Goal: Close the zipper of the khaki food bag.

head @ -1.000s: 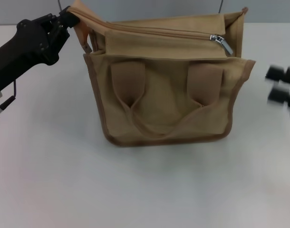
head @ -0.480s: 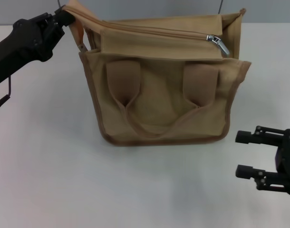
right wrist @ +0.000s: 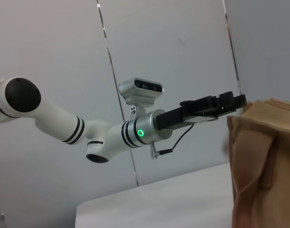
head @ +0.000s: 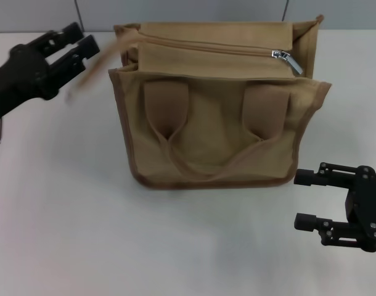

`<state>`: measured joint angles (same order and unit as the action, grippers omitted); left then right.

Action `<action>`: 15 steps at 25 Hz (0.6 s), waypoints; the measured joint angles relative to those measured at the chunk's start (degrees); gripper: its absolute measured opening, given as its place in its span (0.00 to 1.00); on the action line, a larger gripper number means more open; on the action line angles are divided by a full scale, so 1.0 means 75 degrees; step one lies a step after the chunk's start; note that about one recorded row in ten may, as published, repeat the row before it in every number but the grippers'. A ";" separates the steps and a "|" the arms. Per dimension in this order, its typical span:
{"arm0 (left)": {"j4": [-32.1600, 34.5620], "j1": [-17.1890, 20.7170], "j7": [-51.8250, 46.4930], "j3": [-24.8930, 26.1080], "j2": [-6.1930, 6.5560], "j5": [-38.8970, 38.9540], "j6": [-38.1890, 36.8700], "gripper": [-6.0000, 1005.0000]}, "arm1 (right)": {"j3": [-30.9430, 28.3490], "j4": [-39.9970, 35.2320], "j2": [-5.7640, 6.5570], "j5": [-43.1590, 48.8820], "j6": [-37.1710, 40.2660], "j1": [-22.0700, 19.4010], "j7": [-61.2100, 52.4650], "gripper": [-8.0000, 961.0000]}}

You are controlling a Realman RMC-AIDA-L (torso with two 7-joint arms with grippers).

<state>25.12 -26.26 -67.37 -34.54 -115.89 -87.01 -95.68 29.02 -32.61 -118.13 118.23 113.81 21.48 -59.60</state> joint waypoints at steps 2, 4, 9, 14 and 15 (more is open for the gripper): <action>0.0192 0.0158 -0.0131 0.0000 0.0113 -0.0006 -0.0130 0.39 | 0.0041 0.0001 -0.0007 0.0003 0.0000 0.0044 -0.0006 0.73; 0.0382 0.0312 -0.0270 -0.0001 0.0276 -0.0094 -0.0315 0.46 | 0.0080 0.0001 -0.0012 0.0004 0.0000 0.0071 -0.0012 0.73; 0.0700 0.0640 -0.0320 -0.0001 0.0729 -0.0723 -0.1446 0.71 | 0.0103 0.0019 -0.0058 0.0010 0.0000 0.0080 -0.0014 0.73; 0.0967 0.0630 -0.0036 -0.0547 0.0660 -0.1783 -0.2461 0.78 | 0.0103 0.0199 -0.0105 0.0009 -0.0003 0.0172 0.0028 0.73; 0.0987 0.0611 0.0006 -0.0844 0.0593 -0.1828 -0.2450 0.78 | 0.0107 0.0261 -0.0106 0.0010 -0.0017 0.0224 0.0030 0.73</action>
<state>32.52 -21.67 -67.32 -40.87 -111.44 -100.72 -114.06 29.83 -30.65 -118.92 118.30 113.68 23.16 -59.38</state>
